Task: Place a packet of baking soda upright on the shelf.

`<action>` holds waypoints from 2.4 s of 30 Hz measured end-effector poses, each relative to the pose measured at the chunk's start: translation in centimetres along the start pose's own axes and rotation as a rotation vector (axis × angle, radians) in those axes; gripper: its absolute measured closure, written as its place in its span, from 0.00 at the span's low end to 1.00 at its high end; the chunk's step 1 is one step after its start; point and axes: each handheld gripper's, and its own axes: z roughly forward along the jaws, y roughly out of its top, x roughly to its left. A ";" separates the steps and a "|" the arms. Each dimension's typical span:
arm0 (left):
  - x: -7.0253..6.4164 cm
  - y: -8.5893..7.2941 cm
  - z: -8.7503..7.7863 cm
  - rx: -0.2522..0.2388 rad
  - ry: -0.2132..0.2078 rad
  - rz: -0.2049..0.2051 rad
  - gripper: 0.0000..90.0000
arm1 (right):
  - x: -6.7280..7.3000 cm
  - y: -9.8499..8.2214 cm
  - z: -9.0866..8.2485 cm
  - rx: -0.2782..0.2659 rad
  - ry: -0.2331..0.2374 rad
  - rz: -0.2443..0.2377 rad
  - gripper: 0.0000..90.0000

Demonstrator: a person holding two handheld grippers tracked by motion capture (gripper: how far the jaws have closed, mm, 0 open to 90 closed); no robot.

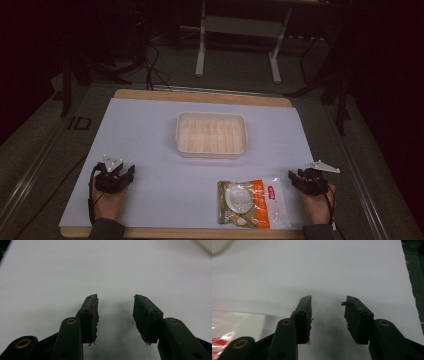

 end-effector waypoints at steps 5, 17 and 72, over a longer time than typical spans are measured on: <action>0.1 -0.2 -0.3 -0.028 -0.031 -0.008 0.61 | 0.8 0.1 -0.9 -0.014 0.056 -0.065 0.66; 0.1 -0.3 -0.4 -0.035 -0.052 -0.008 0.67 | 0.9 -0.6 -3.6 -0.018 0.233 0.012 0.55; -0.1 -0.1 0.0 0.006 -0.036 0.012 0.59 | 4.2 -3.0 -2.0 0.151 0.554 -0.015 0.60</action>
